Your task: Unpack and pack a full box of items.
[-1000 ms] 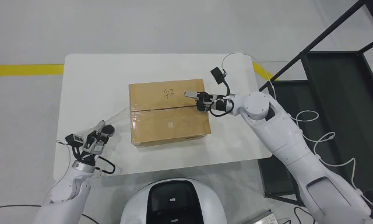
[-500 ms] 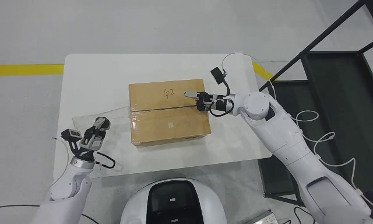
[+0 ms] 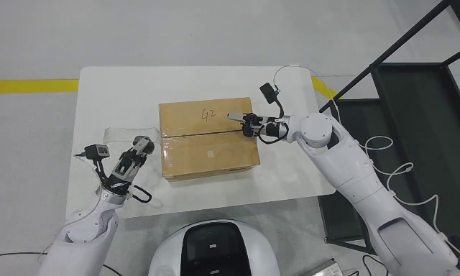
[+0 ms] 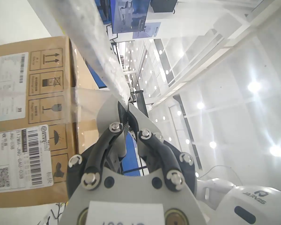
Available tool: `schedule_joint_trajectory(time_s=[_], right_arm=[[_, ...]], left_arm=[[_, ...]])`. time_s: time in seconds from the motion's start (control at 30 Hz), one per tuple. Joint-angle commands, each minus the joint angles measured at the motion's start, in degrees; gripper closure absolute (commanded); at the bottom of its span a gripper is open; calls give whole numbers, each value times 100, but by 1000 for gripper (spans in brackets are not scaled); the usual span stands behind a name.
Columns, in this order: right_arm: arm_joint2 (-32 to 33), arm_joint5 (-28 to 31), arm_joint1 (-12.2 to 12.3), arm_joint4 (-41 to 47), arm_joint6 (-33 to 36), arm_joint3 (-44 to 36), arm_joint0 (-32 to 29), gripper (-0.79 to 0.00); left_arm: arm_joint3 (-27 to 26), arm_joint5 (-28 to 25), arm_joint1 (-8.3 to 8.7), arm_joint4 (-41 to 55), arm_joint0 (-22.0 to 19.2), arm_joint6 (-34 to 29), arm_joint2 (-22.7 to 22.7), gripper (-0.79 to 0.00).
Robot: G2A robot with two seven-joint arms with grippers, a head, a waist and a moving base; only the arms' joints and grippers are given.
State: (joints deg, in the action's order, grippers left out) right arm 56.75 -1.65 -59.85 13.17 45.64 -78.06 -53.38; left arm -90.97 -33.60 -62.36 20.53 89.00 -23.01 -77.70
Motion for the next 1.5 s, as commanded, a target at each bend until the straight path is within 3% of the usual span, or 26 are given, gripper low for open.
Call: schedule_joint_trajectory(time_s=[0.0, 0.5, 1.17, 1.2, 1.23, 1.27, 1.47], right_arm=[[0, 0, 0, 0, 0, 0, 0, -785], [0, 0, 0, 0, 0, 0, 0, -785], [0, 0, 0, 0, 0, 0, 0, -785], [0, 0, 0, 0, 0, 0, 0, -785], [0, 0, 0, 0, 0, 0, 0, -785], [0, 0, 0, 0, 0, 0, 0, -785], [0, 0, 0, 0, 0, 0, 0, -785]], left_arm=[[-31, 130, -19, -176, -107, -3, 111, 0], [65, 1031, -155, -1720, -877, 21, 834, 0], [-234, 1934, -202, -3280, -1031, -28, 1194, 0], [-244, 1949, -204, -3287, -1031, -29, 1198, -123], [-253, 1962, -206, -3297, -1036, -45, 1201, -717], [-272, 1963, -208, -3293, -1041, -72, 1207, -785], [-382, 1845, -214, -3109, -1007, -176, 1186, -785]])
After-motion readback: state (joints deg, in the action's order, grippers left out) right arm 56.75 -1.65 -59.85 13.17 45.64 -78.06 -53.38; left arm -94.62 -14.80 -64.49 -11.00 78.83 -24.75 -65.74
